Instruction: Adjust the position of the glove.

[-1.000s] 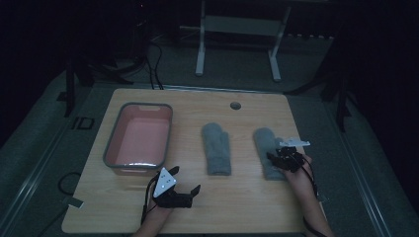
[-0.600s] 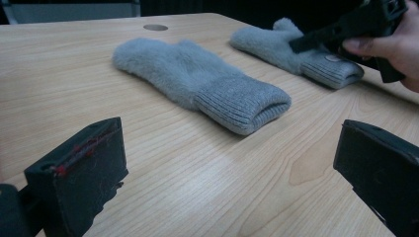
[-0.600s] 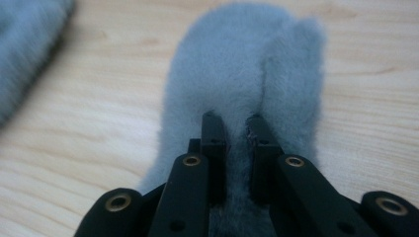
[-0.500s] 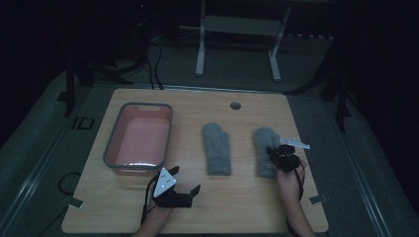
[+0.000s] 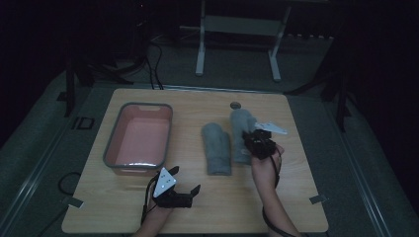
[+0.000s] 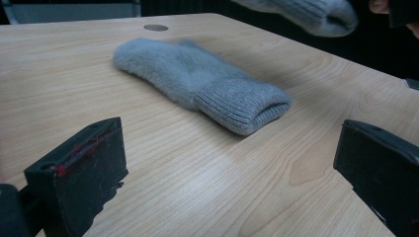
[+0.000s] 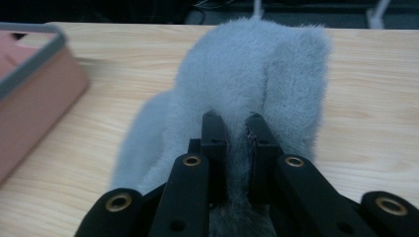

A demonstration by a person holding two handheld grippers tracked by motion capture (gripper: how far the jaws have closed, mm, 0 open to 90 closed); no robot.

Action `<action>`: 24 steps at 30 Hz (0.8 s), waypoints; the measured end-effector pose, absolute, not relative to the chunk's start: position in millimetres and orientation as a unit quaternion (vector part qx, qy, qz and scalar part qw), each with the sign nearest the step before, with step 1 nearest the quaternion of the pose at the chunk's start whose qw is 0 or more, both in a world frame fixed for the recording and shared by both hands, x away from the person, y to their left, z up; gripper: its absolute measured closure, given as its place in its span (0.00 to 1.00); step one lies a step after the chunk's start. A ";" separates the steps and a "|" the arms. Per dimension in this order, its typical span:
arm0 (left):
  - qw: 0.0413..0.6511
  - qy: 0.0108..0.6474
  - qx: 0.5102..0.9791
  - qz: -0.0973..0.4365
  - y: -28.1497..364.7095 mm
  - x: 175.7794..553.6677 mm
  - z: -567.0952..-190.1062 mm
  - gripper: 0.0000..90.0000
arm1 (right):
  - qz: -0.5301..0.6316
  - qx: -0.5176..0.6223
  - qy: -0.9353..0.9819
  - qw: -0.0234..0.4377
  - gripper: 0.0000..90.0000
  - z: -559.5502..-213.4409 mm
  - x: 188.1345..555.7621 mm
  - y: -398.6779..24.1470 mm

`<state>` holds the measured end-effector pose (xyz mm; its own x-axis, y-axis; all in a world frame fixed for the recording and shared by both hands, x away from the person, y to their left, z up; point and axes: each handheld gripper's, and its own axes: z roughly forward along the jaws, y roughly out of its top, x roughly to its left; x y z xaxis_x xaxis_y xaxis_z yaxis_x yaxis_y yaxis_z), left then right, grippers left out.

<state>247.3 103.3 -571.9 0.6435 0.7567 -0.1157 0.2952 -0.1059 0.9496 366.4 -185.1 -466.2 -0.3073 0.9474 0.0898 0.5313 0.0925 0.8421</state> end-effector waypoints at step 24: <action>0.558 0.366 0.715 0.208 103.1 247.1 -571.8 0.00 | 0.374 0.513 0.748 0.194 0.85 -531.8 374.1 -107.9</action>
<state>247.1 103.1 -571.8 0.6458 0.7554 -0.1109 0.2917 -0.1098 0.9502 374.1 -107.9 -531.8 -0.3985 0.9124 0.0933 0.6226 0.1945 0.7579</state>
